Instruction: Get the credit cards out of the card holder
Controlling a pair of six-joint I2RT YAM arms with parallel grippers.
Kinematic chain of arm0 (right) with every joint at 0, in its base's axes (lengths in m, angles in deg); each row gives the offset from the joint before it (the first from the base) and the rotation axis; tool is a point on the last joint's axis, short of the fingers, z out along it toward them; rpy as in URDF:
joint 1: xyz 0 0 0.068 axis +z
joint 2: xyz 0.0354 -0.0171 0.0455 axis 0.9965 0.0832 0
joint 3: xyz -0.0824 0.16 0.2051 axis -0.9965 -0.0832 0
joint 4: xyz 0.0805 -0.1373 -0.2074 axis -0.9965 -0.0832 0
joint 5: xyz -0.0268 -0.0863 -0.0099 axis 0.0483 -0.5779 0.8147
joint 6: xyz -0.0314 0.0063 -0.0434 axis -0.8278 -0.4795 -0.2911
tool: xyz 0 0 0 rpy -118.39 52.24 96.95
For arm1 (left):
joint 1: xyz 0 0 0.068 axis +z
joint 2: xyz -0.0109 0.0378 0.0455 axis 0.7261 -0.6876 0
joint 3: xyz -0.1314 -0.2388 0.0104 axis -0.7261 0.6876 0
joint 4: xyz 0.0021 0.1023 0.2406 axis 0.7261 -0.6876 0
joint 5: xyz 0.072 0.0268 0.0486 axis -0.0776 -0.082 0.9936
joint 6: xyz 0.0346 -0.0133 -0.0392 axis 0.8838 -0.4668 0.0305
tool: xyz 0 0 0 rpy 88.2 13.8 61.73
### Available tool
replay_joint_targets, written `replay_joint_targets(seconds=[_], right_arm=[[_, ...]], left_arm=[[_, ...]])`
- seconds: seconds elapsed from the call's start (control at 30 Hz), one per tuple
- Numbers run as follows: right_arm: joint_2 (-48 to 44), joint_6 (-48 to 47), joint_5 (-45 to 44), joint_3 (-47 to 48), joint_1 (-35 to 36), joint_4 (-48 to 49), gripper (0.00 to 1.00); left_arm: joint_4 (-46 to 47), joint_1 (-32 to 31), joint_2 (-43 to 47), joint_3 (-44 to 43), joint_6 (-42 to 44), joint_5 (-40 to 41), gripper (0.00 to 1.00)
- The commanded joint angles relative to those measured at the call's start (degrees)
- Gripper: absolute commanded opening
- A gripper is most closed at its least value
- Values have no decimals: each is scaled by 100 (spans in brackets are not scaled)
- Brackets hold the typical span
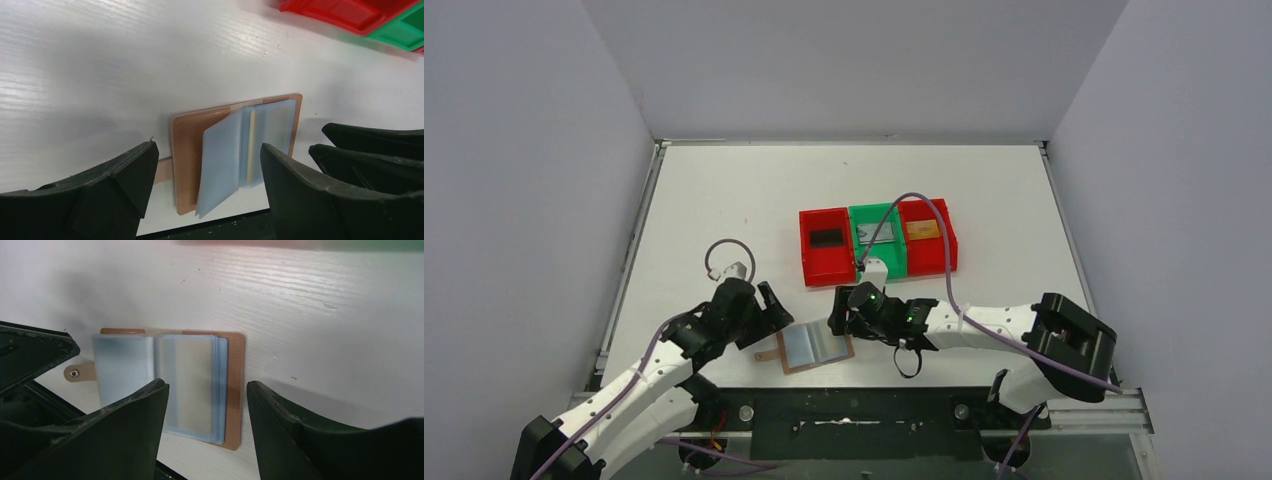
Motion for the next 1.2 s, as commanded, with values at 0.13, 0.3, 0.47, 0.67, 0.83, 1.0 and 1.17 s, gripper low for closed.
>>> replay_joint_targets(seconds=[0.13,0.3,0.47,0.67,0.83,1.0,1.17], right_arm=[[333,193,453,201,68,897,53],[444,189,655,133,68,1049,44],[564,262,674,161,80,912,42],[699,308,564,280,75,606,42],[750,233,651,343,94,642,40],[791,115,399,626,181,237,35],[996,-50,-176,1250,442,-661,35]], left_arm=[[195,-172,341,347,-453,300,72],[484,-210,324,516,-383,89,62],[711,-214,168,546,-235,-71,53],[882,-210,-84,552,-49,-164,43],[1031,-211,-259,578,58,-272,33],[1227,-218,-359,650,104,-390,22],[1390,-217,-422,687,106,-451,16]])
